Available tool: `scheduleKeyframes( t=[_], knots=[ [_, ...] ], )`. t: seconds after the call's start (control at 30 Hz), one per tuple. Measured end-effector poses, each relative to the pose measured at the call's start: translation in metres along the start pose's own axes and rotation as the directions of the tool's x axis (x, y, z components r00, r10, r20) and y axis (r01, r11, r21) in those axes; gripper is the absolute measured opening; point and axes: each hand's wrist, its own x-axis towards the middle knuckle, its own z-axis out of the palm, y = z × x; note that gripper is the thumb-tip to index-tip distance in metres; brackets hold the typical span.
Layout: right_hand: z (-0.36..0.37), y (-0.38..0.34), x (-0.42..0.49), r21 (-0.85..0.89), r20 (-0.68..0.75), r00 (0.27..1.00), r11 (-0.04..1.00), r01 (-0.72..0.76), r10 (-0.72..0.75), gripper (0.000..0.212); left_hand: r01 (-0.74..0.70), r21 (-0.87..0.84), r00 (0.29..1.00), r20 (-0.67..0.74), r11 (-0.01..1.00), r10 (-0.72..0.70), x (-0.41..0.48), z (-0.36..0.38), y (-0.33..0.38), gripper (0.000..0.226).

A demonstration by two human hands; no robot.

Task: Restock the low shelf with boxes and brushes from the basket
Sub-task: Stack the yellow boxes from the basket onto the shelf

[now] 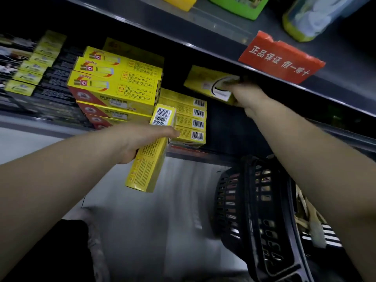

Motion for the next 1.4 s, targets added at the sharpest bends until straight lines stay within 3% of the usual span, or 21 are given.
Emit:
scheduleKeyframes(
  t=[0.17, 0.37, 0.47, 0.63, 0.8, 0.87, 0.9, 0.97, 1.03, 1.1, 1.17, 1.27, 1.33, 1.4],
  knots=[
    [0.031, -0.005, 0.041, -0.213, 0.178, 0.961, 0.945, 0.247, -0.211, 0.051, -0.003, 0.007, 0.998, 0.058, 1.0, 0.002, 0.004, 0.005, 0.0, 0.038],
    [0.055, 0.02, 0.073, -0.455, 0.404, 0.905, 0.83, 0.323, -0.131, 0.055, -0.088, -0.047, 0.993, 0.072, 0.995, 0.091, 0.009, 0.008, 0.003, 0.032],
    [0.067, 0.028, 0.079, -0.619, 0.401, 0.914, 0.716, 0.325, -0.068, 0.049, -0.092, -0.073, 0.993, 0.069, 0.993, 0.097, 0.01, 0.009, 0.004, 0.022],
    [0.067, 0.027, 0.076, -0.657, 0.438, 0.898, 0.667, 0.352, -0.043, 0.057, -0.089, -0.105, 0.996, 0.01, 0.99, 0.091, 0.014, 0.012, 0.008, 0.03],
    [0.051, 0.004, 0.045, -0.645, 0.568, 0.823, 0.611, 0.459, -0.019, 0.076, -0.069, -0.149, 0.997, 0.02, 0.986, 0.072, 0.016, 0.013, 0.011, 0.028],
    [0.042, -0.02, 0.024, -0.542, 0.674, 0.738, 0.66, 0.521, -0.03, 0.081, -0.055, -0.158, 0.997, 0.039, 0.986, 0.062, 0.015, 0.012, 0.012, 0.026],
    [0.037, -0.031, 0.01, -0.415, 0.76, 0.649, 0.764, 0.493, -0.006, 0.079, -0.054, -0.158, 0.997, 0.054, 0.986, 0.063, 0.014, 0.011, 0.012, 0.027],
    [0.025, -0.044, -0.021, -0.172, 0.9, 0.435, 0.94, 0.296, 0.027, 0.072, -0.06, -0.139, 0.992, 0.097, 0.989, 0.074, 0.01, 0.01, 0.011, 0.028],
    [0.016, -0.046, -0.045, -0.068, 0.938, 0.345, 0.976, 0.206, -0.007, 0.061, -0.08, -0.105, 0.986, 0.135, 0.991, 0.094, 0.005, 0.011, 0.008, 0.028],
    [0.008, -0.043, -0.062, -0.033, 0.928, 0.372, 0.983, 0.181, -0.037, 0.051, -0.121, -0.072, 0.981, 0.143, 0.99, 0.13, 0.001, 0.012, 0.007, 0.037],
    [0.001, -0.039, -0.07, -0.025, 0.891, 0.451, 0.989, 0.144, -0.043, 0.046, -0.165, -0.042, 0.974, 0.148, 0.985, 0.17, -0.003, 0.011, 0.009, 0.055],
    [-0.011, -0.03, -0.078, 0.023, 0.809, 0.58, 0.991, 0.131, -0.096, 0.044, -0.222, 0.207, 0.969, 0.156, 0.953, 0.192, -0.01, 0.002, 0.013, 0.07],
    [-0.021, -0.025, -0.083, 0.038, 0.741, 0.663, 0.992, 0.123, -0.111, 0.039, -0.228, 0.375, 0.971, 0.152, 0.898, 0.183, -0.011, -0.004, 0.013, 0.061],
    [-0.03, -0.021, -0.088, -0.019, 0.72, 0.688, 0.988, 0.156, -0.095, 0.042, -0.238, 0.406, 0.97, 0.137, 0.882, 0.199, -0.01, -0.006, 0.01, 0.048]
  ],
)
